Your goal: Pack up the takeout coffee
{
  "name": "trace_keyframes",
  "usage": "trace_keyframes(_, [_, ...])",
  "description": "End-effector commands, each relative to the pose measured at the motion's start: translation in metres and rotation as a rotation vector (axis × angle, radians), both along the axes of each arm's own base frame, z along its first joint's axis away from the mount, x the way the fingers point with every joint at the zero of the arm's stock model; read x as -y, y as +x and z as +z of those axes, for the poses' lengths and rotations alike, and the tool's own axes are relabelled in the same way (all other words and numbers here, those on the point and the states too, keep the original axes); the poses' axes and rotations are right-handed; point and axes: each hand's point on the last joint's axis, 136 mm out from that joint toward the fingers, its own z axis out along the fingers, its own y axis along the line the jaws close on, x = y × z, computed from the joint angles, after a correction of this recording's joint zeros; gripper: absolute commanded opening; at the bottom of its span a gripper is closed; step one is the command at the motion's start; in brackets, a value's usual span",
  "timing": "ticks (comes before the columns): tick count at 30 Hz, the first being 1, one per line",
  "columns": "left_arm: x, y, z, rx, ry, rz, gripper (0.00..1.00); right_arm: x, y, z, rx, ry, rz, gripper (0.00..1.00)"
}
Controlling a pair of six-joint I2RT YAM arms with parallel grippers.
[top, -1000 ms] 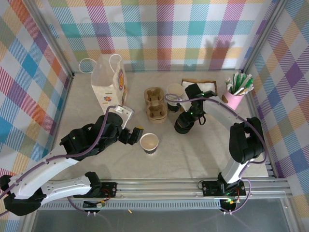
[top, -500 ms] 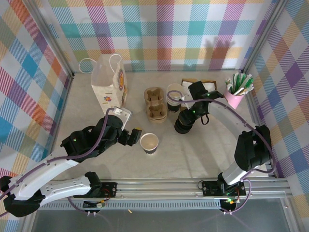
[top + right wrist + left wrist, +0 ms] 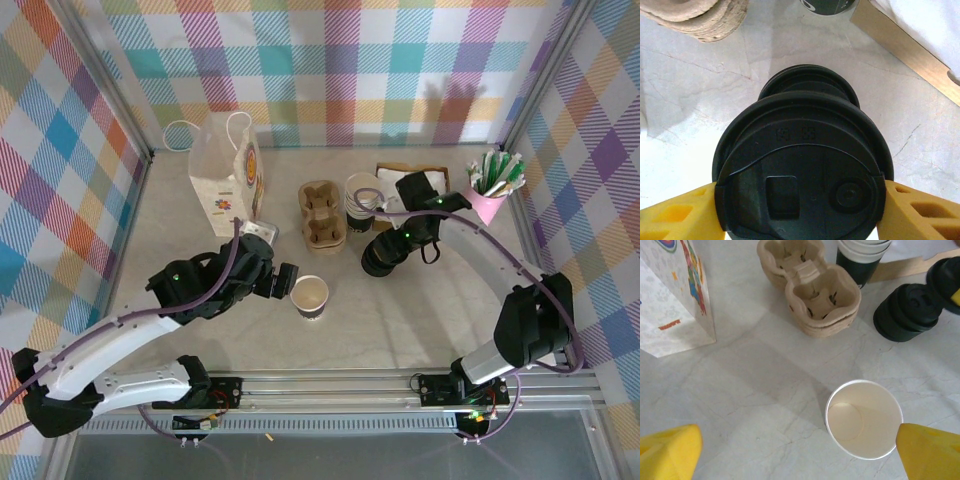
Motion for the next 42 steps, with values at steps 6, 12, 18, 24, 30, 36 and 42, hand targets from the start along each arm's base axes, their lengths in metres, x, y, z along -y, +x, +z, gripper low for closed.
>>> trace_keyframes(6, [-0.006, -0.001, 0.011, -0.082, -0.092, 0.092, 0.98, -0.01, -0.021, 0.037, 0.016, 0.078, -0.002, 0.59])
trace_keyframes(12, [-0.012, 0.0, 0.006, -0.15, -0.117, 0.15, 0.97, -0.012, -0.036, 0.043, 0.026, 0.082, 0.021, 0.59])
trace_keyframes(18, [-0.009, -0.007, -0.008, -0.235, -0.138, 0.165, 0.93, -0.009, -0.046, 0.041, 0.026, 0.102, -0.012, 0.59])
trace_keyframes(24, [-0.01, -0.009, -0.016, -0.257, -0.163, 0.199, 0.88, -0.006, -0.053, 0.039, 0.026, 0.099, -0.013, 0.59])
trace_keyframes(30, [-0.016, -0.009, -0.017, -0.251, -0.191, 0.226, 0.78, -0.004, -0.058, 0.045, 0.038, 0.116, -0.02, 0.59])
trace_keyframes(36, [-0.02, -0.013, -0.026, -0.289, -0.183, 0.239, 0.64, -0.006, -0.067, 0.049, 0.044, 0.138, -0.019, 0.58])
trace_keyframes(42, [-0.022, -0.019, -0.039, -0.321, -0.197, 0.257, 0.46, -0.013, -0.082, 0.048, 0.025, 0.138, 0.005, 0.58])
